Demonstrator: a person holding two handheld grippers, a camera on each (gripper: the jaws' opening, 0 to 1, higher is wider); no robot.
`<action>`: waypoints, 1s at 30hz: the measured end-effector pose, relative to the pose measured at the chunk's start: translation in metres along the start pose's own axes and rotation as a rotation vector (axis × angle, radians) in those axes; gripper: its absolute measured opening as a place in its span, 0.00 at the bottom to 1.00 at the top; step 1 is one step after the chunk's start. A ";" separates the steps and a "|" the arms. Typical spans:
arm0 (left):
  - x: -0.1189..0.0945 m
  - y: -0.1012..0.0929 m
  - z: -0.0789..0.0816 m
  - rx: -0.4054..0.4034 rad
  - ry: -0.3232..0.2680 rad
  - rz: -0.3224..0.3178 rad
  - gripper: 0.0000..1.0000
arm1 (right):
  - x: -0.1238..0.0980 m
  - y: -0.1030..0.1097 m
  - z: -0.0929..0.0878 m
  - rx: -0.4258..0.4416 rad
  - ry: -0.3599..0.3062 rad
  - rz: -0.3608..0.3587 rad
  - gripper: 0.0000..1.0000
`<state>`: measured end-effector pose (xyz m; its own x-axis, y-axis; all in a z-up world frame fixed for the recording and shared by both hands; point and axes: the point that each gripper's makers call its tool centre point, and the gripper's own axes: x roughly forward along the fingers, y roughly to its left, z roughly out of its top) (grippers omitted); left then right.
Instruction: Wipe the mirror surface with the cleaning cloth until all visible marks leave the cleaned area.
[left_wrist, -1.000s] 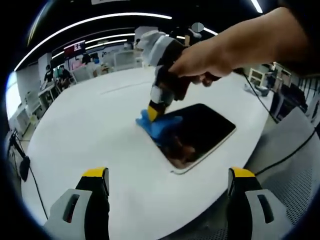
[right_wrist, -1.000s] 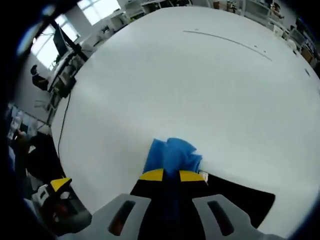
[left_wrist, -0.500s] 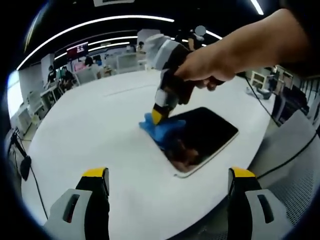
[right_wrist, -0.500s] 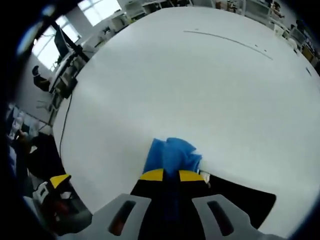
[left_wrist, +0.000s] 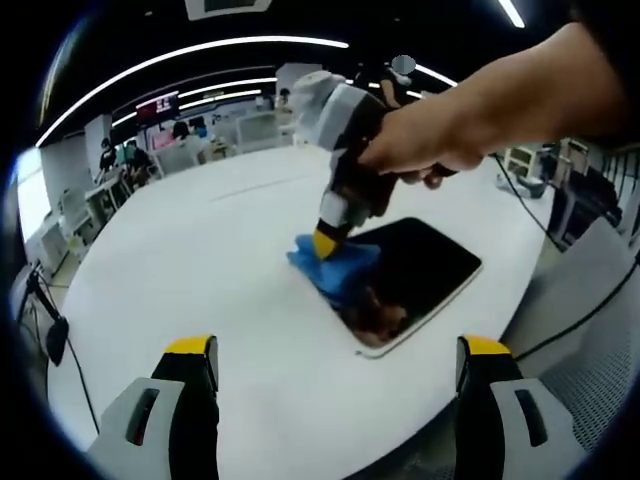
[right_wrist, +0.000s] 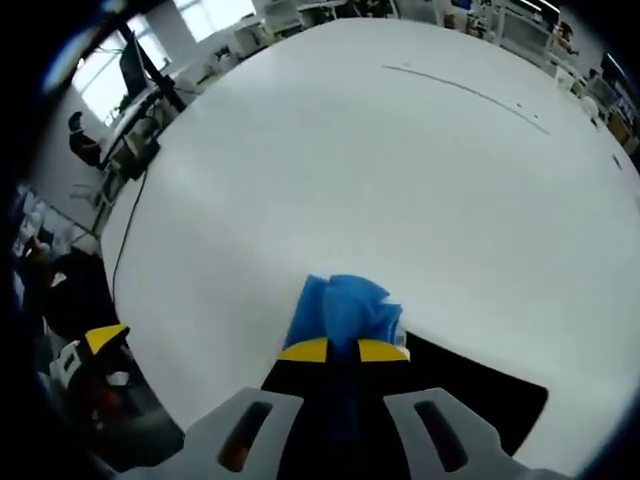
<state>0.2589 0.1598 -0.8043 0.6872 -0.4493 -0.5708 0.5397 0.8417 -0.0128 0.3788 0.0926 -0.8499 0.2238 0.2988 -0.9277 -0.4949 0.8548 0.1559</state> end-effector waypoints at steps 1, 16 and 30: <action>0.000 0.000 0.000 -0.002 0.000 0.001 0.99 | 0.001 0.000 0.000 0.002 -0.001 0.003 0.03; -0.003 0.006 0.006 -0.004 -0.027 0.029 1.00 | 0.000 0.012 -0.014 -0.040 -0.003 0.011 0.03; -0.002 0.005 0.005 0.012 -0.027 0.027 1.00 | -0.008 0.027 -0.033 -0.043 0.022 0.046 0.03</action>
<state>0.2630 0.1634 -0.7993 0.7142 -0.4345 -0.5488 0.5265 0.8501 0.0120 0.3365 0.0992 -0.8496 0.1819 0.3273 -0.9272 -0.5397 0.8215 0.1841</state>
